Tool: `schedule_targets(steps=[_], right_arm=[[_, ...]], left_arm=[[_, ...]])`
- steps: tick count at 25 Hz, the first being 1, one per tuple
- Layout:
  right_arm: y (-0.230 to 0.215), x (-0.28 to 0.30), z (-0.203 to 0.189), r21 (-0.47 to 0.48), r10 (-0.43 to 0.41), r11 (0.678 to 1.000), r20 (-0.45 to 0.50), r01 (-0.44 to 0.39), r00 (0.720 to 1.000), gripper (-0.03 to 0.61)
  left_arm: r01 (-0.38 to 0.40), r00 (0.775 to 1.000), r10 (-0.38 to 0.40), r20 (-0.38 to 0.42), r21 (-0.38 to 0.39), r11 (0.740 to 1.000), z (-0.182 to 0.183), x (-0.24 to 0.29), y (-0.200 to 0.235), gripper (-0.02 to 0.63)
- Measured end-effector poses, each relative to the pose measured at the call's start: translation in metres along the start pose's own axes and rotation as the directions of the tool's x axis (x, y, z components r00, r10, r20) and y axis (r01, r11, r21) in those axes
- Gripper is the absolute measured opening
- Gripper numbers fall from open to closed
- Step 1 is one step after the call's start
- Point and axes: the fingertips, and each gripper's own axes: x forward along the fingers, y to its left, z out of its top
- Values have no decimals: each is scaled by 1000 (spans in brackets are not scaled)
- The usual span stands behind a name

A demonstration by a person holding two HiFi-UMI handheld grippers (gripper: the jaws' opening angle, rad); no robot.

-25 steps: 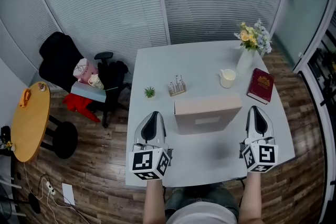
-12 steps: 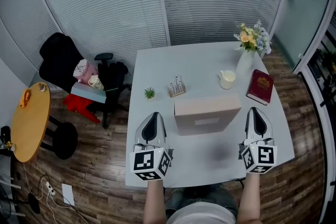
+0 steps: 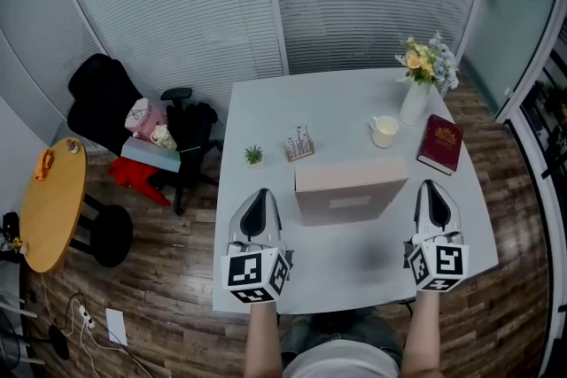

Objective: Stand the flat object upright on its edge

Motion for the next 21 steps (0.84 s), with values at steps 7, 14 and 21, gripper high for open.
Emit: schedule_targets(steps=[7, 14, 21], right_arm=[[0, 0, -3, 1, 3, 1000, -6, -3, 1000, 23], [0, 3, -4, -6, 10, 1000, -9, -10, 1000, 23], [-2, 8, -5, -8, 8, 1000, -14, -9, 1000, 23]], left_arm=[[6, 1000, -6, -11, 2, 1000, -3, -1, -1, 0], [6, 1000, -6, -14, -1, 1000, -5, 1, -3, 0], [13, 1000, -13, -23, 4, 1000, -5, 7, -4, 0]])
